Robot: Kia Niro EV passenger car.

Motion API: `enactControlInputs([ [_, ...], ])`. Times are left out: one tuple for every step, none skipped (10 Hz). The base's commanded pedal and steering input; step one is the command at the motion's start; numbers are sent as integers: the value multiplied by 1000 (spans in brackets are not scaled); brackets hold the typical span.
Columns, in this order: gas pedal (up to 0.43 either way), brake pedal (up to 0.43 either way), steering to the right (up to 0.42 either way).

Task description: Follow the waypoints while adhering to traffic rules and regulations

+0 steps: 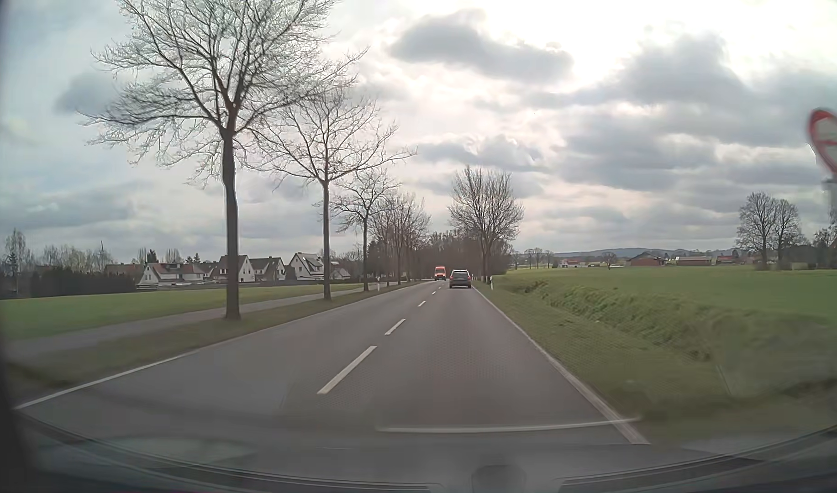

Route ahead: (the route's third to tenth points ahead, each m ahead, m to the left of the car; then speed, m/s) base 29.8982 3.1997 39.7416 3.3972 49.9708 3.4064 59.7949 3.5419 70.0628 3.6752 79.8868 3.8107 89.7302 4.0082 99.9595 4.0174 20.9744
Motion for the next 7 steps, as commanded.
enactControlInputs([
  [248, 0, 5],
  [248, 0, 5],
  [248, 0, 5],
  [248, 0, 5],
  [240, 0, 5],
  [228, 0, 5],
  [220, 0, 5],
])
